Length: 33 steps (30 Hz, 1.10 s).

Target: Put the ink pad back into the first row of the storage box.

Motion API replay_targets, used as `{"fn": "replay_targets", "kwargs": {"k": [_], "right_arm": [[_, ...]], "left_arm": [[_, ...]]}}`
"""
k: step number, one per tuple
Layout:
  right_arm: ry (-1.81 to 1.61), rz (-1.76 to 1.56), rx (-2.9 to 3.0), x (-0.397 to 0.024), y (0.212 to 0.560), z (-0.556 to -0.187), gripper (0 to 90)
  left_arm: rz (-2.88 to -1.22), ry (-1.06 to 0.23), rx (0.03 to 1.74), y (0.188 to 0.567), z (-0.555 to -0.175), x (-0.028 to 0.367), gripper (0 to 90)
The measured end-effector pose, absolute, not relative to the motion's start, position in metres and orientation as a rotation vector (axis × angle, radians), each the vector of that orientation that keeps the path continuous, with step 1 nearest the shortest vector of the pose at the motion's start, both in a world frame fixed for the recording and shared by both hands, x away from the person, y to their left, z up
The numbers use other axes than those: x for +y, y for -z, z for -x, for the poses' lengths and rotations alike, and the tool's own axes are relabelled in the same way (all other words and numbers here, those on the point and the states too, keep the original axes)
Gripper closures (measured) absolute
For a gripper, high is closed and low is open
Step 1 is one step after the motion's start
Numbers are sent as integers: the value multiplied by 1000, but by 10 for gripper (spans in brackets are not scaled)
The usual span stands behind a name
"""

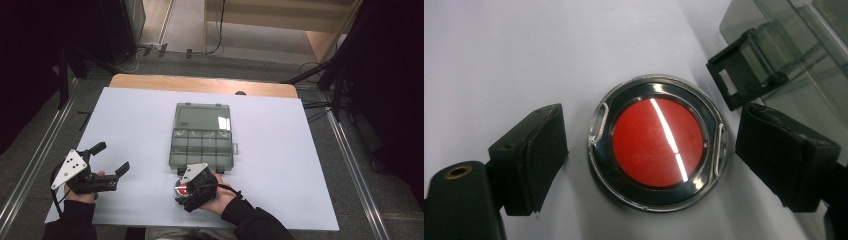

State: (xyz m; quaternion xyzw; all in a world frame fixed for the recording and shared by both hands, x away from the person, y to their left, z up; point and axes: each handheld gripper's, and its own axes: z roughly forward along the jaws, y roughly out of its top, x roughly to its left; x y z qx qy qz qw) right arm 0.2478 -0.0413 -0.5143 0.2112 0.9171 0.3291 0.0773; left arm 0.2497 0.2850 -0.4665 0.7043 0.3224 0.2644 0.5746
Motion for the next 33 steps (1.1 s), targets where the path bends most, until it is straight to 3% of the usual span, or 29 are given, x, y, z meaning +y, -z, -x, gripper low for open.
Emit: {"fn": "replay_targets", "kwargs": {"k": [5,18,33], "right_arm": [[-978,-625,2736,-44,512,-248,306],[-972,-601,2735,-43,504,-243,307],[-1098,-600,2689,-54,471,-243,307]], "left_arm": [[-1656,-624,760,467,-250,285,0],[-1646,-621,764,466,-250,285,0],[-1647,-631,764,466,-250,285,0]]}}
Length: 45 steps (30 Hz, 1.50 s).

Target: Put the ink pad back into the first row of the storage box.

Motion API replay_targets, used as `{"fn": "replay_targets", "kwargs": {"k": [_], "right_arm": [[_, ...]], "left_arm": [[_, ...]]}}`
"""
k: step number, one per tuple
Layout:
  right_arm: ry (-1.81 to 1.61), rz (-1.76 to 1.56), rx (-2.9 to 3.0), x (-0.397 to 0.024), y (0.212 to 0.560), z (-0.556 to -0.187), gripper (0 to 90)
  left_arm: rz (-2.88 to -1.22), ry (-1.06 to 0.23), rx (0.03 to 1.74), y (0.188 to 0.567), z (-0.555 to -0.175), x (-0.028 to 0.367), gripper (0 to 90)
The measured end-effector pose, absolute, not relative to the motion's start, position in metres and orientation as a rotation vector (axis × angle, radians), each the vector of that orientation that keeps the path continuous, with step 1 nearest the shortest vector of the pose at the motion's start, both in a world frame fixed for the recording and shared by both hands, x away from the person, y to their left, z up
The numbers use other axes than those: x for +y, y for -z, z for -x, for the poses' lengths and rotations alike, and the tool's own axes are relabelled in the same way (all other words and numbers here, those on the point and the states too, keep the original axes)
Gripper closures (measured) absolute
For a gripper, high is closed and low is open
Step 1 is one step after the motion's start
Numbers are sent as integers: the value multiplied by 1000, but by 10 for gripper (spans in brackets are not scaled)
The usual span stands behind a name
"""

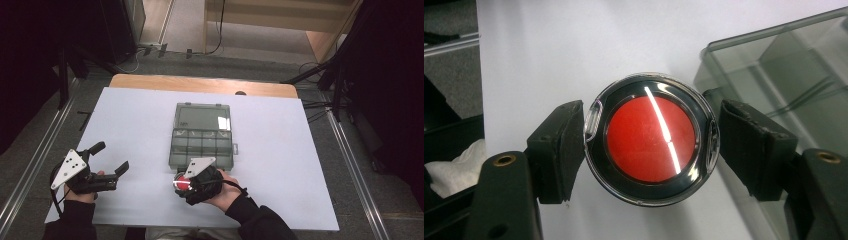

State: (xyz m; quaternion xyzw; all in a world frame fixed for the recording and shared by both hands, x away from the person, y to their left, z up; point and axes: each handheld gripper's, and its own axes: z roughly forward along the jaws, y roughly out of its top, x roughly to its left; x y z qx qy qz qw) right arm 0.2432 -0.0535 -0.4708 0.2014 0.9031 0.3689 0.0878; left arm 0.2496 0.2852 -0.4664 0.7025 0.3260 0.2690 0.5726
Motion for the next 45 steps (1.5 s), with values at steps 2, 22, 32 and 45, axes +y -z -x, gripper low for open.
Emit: {"fn": "replay_targets", "kwargs": {"k": [2,22,32,45], "right_arm": [[-1113,-595,2676,-56,467,-245,307],[-1255,-798,2490,-98,427,-288,307],[-1212,-904,2446,-102,426,-310,307],[-1074,-999,2444,-98,436,-343,307]], "left_arm": [[-1645,-632,767,467,-250,285,0],[-1666,-653,765,467,-249,283,0],[-1661,-653,761,467,-249,283,0],[-1675,-645,759,468,-250,282,0]]}}
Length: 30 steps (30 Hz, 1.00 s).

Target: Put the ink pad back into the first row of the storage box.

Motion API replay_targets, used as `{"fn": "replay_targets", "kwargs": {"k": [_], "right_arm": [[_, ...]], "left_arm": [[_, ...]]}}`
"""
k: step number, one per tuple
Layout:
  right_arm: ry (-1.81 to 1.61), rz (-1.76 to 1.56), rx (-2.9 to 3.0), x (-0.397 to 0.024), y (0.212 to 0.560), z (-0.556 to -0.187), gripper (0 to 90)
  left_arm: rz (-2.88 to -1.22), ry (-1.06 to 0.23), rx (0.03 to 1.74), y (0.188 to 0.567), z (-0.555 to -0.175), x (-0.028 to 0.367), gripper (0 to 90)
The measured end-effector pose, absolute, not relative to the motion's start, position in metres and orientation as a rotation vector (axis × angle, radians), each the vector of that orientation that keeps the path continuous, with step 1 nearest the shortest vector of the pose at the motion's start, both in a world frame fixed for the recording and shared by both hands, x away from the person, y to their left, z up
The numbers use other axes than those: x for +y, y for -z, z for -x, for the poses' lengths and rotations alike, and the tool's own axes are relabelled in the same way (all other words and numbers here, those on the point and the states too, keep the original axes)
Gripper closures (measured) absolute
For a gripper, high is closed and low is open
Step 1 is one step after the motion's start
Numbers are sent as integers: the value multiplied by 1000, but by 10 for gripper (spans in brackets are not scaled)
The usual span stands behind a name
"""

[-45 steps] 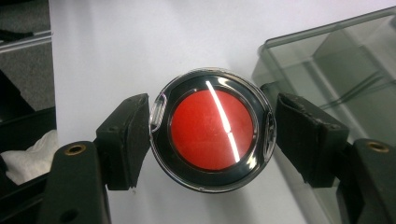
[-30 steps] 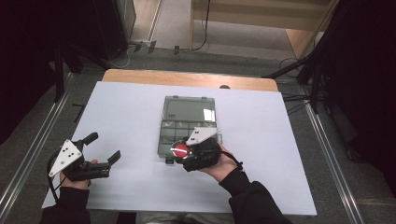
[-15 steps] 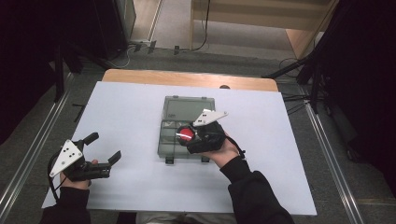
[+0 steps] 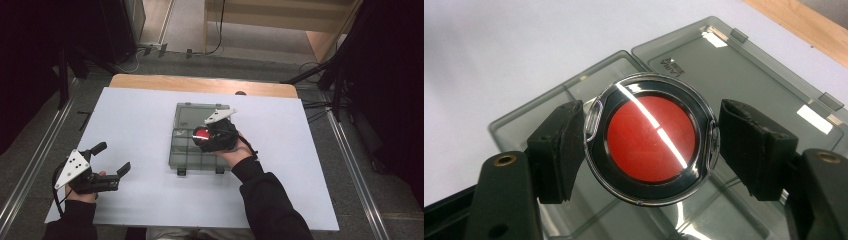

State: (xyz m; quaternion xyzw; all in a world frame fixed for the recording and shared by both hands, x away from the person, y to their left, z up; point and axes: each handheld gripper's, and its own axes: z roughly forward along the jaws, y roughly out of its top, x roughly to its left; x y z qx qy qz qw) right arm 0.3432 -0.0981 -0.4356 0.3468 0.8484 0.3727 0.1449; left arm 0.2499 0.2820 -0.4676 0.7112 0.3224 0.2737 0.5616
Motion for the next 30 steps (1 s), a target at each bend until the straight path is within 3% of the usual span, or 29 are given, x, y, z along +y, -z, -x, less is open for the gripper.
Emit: {"fn": "replay_targets", "kwargs": {"k": [17,19,24,30], "right_arm": [[-955,-1125,2436,-95,462,-369,302],[-926,-1099,2364,-93,463,-366,95],[-950,-1100,2348,-95,456,-360,0],[-1037,-1125,2325,-107,450,-355,0]], "left_arm": [[-1680,-634,757,468,-251,281,0],[-1679,-634,757,468,-251,281,0],[-1678,-637,757,468,-250,282,0],[-1681,-636,756,468,-250,281,0]]}}
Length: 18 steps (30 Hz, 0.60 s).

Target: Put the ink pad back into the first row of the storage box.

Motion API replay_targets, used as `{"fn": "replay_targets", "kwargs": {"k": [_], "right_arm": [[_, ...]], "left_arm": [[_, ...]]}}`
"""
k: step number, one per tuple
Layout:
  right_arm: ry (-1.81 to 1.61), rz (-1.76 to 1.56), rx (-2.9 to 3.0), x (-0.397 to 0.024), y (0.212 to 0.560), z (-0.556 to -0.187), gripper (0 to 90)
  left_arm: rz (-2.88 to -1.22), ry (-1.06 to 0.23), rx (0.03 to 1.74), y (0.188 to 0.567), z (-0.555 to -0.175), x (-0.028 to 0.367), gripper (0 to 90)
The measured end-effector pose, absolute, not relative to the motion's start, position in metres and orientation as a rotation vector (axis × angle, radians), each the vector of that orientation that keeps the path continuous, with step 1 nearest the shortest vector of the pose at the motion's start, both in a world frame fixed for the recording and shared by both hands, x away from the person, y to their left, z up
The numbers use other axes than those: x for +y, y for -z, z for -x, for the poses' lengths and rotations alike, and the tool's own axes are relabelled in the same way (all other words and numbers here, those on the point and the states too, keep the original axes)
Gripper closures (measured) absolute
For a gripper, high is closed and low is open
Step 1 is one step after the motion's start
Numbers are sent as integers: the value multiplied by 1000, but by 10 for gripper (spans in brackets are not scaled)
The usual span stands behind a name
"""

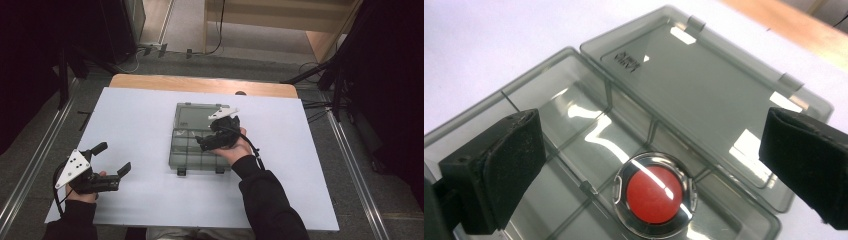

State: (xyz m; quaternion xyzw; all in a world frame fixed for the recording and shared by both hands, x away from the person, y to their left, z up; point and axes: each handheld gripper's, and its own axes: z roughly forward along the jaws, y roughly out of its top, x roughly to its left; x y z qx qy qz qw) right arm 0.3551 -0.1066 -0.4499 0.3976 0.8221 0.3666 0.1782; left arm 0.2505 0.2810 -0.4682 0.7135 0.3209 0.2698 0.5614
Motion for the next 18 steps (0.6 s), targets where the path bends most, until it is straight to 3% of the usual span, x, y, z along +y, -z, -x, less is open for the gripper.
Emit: {"fn": "replay_targets", "kwargs": {"k": [18], "right_arm": [[-1162,-1133,2200,-169,437,-314,0]], "left_arm": [[-1687,-641,756,469,-251,280,0]]}}
